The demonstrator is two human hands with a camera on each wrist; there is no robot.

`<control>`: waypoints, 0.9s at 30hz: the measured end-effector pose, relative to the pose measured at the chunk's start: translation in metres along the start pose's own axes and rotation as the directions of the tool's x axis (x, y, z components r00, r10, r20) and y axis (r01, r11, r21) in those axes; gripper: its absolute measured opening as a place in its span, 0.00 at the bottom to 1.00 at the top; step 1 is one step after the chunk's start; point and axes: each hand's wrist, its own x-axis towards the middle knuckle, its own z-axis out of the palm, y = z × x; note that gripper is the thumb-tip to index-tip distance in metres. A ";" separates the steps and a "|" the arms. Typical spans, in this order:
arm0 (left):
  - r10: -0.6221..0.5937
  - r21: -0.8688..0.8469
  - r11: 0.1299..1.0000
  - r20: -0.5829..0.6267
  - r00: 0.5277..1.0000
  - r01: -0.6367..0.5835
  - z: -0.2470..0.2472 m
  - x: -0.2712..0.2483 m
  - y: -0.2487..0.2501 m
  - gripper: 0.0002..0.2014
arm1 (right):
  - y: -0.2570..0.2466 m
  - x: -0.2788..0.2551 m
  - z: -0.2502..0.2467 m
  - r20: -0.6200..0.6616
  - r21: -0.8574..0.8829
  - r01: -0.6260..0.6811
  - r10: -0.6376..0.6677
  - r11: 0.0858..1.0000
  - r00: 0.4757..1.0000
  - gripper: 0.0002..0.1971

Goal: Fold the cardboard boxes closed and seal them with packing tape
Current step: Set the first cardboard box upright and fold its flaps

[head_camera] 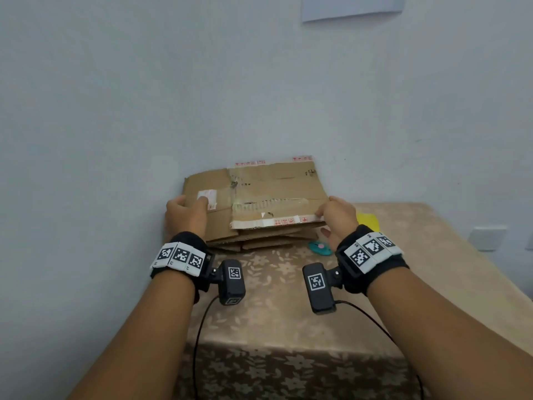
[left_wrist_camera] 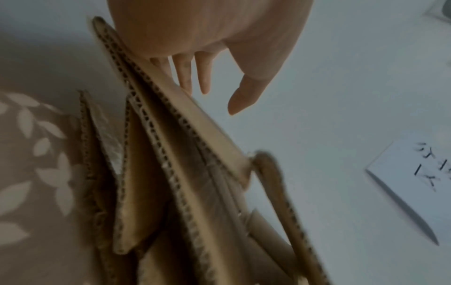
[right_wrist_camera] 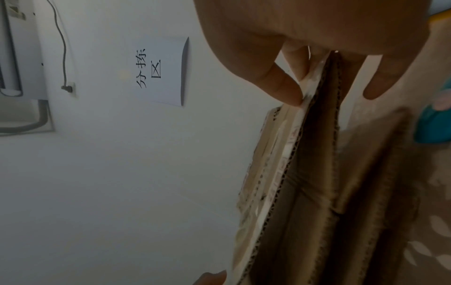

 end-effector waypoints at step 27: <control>-0.038 -0.354 0.890 0.571 0.820 0.288 -0.016 -0.036 0.059 0.38 | -0.014 -0.018 0.009 0.230 0.002 0.187 -0.182 0.982 0.956 0.47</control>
